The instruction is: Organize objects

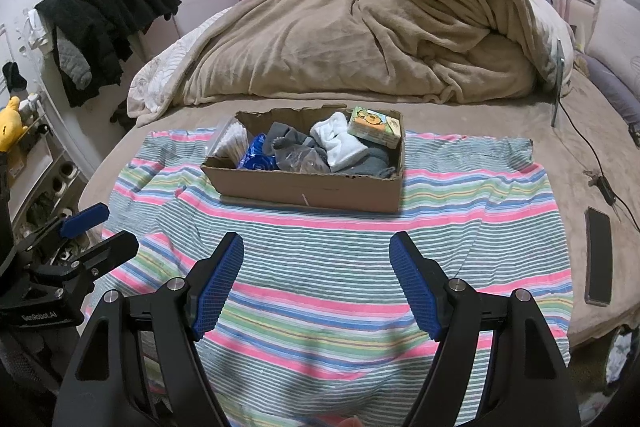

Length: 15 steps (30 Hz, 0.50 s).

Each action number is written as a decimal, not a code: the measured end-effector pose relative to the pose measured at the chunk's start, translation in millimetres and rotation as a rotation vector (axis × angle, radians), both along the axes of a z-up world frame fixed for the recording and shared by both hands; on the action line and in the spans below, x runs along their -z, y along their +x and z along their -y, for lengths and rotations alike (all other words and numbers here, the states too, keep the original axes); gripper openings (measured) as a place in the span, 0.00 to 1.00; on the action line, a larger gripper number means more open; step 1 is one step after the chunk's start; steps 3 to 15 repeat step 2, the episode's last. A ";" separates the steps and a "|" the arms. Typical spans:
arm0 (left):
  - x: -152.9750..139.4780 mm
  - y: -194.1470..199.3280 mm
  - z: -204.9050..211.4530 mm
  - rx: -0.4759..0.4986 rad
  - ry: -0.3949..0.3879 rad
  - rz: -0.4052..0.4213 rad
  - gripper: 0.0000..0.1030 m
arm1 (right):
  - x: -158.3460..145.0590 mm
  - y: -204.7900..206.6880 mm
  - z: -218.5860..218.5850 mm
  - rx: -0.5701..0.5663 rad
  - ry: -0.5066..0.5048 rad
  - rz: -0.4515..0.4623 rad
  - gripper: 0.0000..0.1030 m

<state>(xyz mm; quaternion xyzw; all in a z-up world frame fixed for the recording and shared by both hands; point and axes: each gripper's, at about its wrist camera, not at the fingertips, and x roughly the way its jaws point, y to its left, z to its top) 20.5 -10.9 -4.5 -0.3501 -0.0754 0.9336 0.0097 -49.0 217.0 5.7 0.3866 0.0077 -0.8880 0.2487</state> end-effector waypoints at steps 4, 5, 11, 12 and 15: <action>-4.7 -11.6 8.3 0.017 -0.034 -0.008 0.94 | -1.9 -6.1 0.0 0.005 0.011 -0.004 0.76; -4.7 -11.6 8.3 0.017 -0.034 -0.008 0.94 | -1.9 -6.1 0.0 0.005 0.011 -0.004 0.76; -4.7 -11.6 8.3 0.017 -0.034 -0.008 0.94 | -1.9 -6.1 0.0 0.005 0.011 -0.004 0.76; -4.7 -11.6 8.3 0.017 -0.034 -0.008 0.94 | -1.9 -6.1 0.0 0.005 0.011 -0.004 0.76; -4.7 -11.6 8.3 0.017 -0.034 -0.008 0.94 | -1.9 -6.1 0.0 0.005 0.011 -0.004 0.76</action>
